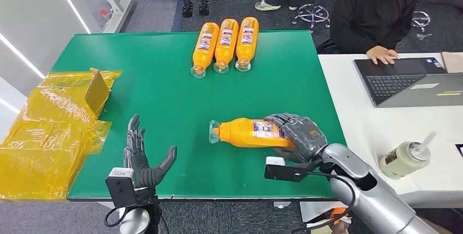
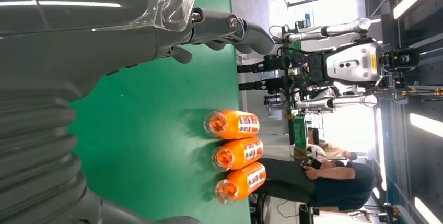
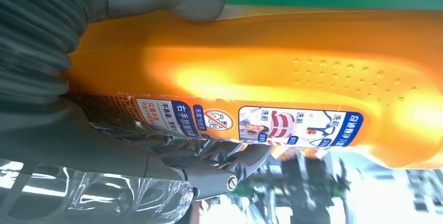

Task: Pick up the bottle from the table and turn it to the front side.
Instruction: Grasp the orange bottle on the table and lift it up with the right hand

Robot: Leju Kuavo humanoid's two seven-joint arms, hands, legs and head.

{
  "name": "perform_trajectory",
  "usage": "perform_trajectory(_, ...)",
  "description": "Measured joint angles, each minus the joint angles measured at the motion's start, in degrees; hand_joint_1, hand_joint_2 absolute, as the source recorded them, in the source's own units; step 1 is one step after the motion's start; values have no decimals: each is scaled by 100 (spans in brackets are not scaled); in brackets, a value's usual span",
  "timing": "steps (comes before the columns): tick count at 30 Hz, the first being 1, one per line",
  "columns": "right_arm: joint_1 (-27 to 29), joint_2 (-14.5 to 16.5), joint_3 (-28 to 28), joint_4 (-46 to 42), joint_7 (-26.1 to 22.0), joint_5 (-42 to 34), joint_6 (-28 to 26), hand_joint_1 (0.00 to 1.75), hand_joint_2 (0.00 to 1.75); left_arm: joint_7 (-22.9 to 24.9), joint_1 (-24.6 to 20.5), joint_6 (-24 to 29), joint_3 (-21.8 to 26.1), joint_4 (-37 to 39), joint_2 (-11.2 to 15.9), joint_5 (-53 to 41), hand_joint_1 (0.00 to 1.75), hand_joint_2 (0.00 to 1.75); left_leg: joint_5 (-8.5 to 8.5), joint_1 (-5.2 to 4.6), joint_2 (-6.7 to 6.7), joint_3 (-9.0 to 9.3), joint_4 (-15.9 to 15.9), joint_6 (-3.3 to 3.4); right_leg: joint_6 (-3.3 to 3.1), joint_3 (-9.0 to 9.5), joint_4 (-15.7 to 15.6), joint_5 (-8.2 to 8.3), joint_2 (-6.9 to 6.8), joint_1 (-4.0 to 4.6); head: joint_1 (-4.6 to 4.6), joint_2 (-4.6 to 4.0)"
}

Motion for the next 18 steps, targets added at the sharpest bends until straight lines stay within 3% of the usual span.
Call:
perform_trajectory(9,-79,690,23,-188,115,355,-28,175,175,168,17,-59,82,-72,-115,-127,0,175,1,1,-2,-2,-1,0,0,0,3,0,-2,1,-1,0)
perform_trajectory(18,-303,1264,104,-88,38,415,-32,175,175,363,184,-1756,102,-384,-193,1192,0,175,1,0,-4,-2,0,0,0,-1,1,0,-4,1,0,0)
